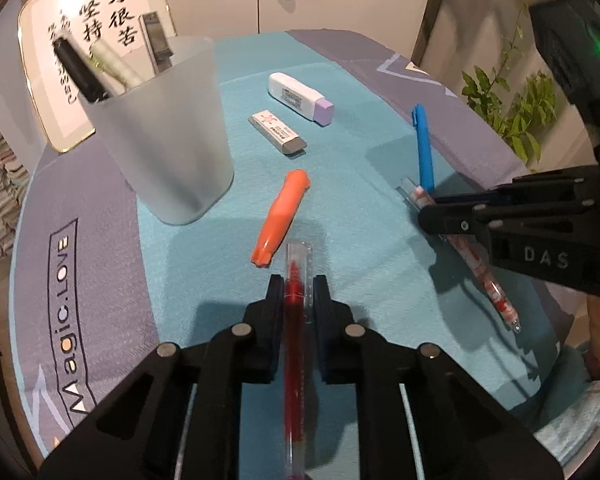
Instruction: Organize stationery
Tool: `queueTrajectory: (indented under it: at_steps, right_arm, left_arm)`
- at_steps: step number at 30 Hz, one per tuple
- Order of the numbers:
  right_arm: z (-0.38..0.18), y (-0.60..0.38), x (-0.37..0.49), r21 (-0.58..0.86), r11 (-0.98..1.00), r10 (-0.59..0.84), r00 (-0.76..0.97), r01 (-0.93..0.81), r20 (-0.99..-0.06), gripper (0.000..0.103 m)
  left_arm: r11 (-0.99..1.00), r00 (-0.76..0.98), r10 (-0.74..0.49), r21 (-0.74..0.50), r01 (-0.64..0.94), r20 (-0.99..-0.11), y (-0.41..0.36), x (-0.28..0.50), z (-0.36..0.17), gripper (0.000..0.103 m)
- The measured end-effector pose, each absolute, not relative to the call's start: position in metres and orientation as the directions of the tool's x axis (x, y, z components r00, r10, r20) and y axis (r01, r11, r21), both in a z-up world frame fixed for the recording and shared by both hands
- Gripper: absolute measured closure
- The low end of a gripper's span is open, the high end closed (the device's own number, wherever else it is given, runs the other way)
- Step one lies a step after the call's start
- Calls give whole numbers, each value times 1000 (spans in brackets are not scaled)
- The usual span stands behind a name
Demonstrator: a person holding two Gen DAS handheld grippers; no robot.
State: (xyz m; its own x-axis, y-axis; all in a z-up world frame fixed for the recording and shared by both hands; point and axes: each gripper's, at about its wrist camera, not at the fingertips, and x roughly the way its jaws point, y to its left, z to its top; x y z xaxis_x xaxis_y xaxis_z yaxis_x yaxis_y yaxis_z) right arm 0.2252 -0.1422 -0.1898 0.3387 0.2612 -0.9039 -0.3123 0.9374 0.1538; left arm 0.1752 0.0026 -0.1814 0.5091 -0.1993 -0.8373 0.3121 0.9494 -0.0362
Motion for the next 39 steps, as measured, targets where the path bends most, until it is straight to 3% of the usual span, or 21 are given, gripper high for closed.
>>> queueTrajectory:
  at_steps: [20, 39]
  right_arm:
    - [-113, -159, 175, 194, 920, 365, 562, -341, -742, 92]
    - [-94, -160, 168, 204, 915, 386, 613, -347, -689, 92]
  left_arm:
    - [950, 659, -225, -11, 313, -718, -2, 143, -120, 91]
    - [959, 728, -230, -25, 281, -645, 2, 140, -85, 91]
